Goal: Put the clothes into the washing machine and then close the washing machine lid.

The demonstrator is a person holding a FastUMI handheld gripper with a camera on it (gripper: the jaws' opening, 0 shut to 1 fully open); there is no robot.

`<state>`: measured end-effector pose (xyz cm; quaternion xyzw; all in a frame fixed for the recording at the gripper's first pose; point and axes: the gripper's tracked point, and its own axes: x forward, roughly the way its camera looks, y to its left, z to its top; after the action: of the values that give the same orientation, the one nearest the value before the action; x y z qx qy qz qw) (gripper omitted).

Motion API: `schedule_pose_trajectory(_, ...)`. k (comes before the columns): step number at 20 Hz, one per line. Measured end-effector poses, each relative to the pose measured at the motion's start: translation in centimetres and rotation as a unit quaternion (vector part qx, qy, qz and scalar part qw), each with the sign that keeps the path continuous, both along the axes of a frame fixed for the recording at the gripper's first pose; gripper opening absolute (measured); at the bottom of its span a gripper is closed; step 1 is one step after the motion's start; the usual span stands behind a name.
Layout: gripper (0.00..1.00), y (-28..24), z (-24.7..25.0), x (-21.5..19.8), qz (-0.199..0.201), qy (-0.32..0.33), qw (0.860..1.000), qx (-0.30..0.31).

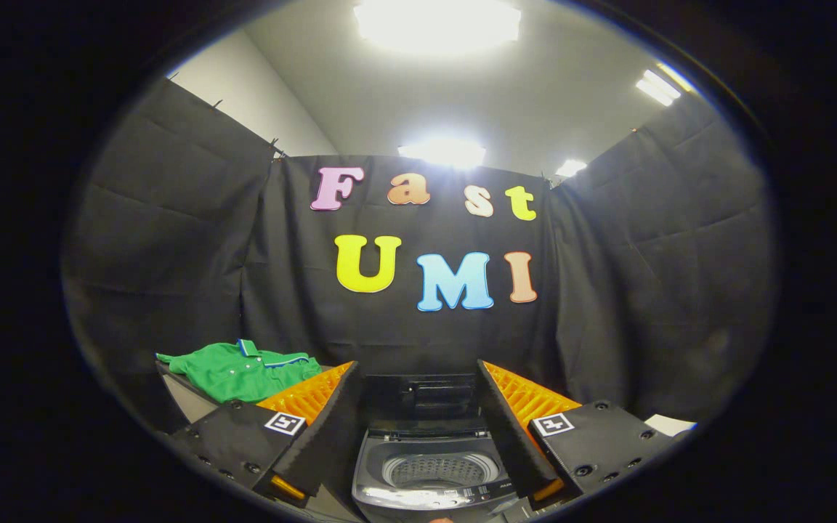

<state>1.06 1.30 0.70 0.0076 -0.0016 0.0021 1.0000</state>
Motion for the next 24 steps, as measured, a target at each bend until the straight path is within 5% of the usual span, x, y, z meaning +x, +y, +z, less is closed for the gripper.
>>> schedule_pose_trajectory(24, 0.98, 20.1, 0.7, 9.9, 0.151, 0.057, 0.986, 0.04)
